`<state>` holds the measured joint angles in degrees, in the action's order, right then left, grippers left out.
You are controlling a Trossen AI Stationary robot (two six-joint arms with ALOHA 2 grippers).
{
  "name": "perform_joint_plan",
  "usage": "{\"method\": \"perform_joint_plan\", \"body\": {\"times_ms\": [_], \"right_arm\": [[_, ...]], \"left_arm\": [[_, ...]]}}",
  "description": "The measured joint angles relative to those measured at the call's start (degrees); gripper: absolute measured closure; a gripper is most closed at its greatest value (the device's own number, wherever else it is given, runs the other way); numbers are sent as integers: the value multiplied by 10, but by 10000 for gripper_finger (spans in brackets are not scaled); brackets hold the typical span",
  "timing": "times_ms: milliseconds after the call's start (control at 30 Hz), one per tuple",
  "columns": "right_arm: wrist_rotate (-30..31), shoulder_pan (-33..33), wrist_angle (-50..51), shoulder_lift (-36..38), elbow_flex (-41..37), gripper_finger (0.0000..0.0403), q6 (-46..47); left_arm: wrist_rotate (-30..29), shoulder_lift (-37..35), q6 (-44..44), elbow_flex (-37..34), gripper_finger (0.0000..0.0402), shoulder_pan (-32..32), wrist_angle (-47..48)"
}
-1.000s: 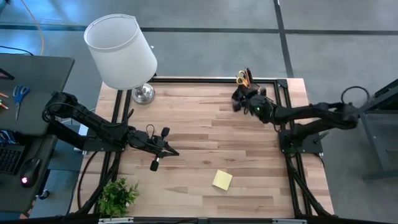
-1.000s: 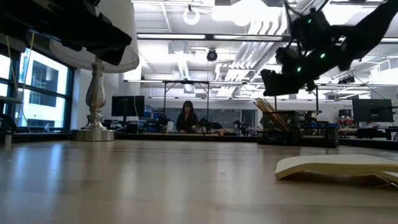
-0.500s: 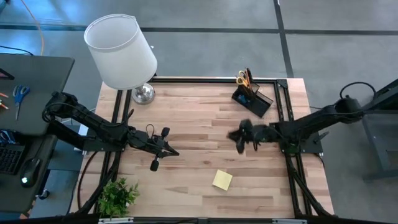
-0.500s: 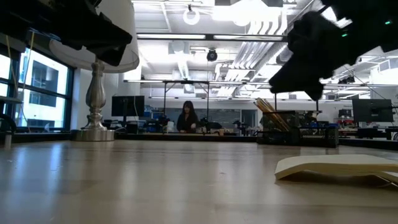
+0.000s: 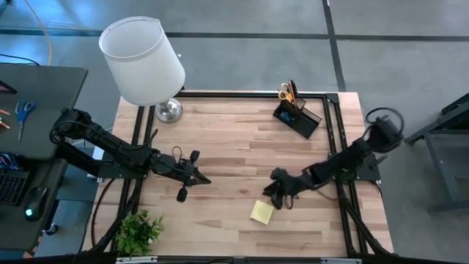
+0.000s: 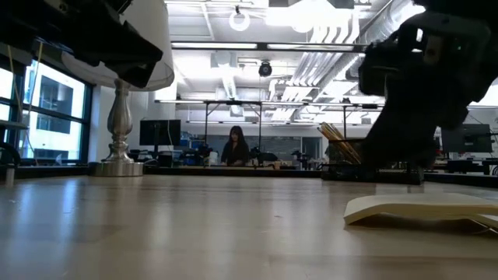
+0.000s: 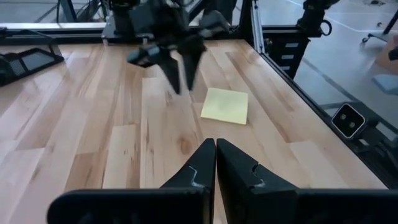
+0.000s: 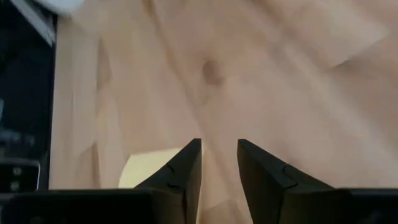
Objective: Pick and place office supplies into organizer
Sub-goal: Put the yellow sticky notes into the mesh desk organizer
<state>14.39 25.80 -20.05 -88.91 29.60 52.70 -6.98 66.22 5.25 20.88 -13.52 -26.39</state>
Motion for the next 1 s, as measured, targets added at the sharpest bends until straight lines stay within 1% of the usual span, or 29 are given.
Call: {"method": "perform_joint_plan", "body": {"times_ms": [100, 200, 367, 500, 567, 667, 733, 833, 900, 1000], "right_arm": [[-35, 6, 41, -57, 59, 292, 9], [-38, 11, 131, -90, 116, 274, 13], [-14, 22, 255, -92, 198, 239, 19], [-30, 30, 343, -92, 244, 223, 43], [-38, 33, 363, -92, 251, 222, 69], [-44, 43, 348, -92, 258, 221, 94], [-34, 59, 338, -92, 267, 222, 103], [11, 90, 353, -108, 309, 228, 97], [39, 106, 399, -133, 358, 234, 89], [66, 123, 489, -192, 449, 240, 75]], "left_arm": [[11, 0, 0, 0, 396, 0, 3], [27, 0, 0, 0, 396, 0, 8], [43, 0, -4, 0, 396, 0, 18], [45, 0, -19, 0, 396, 0, 19], [45, 0, -23, 0, 396, 0, 19], [45, 0, -26, 0, 396, 0, 21], [46, 0, -34, 0, 396, 0, 23], [46, 0, -40, 0, 396, 0, 25], [46, 0, -44, 0, 396, 0, 25], [46, 0, -49, 0, 396, 0, 24]]}}
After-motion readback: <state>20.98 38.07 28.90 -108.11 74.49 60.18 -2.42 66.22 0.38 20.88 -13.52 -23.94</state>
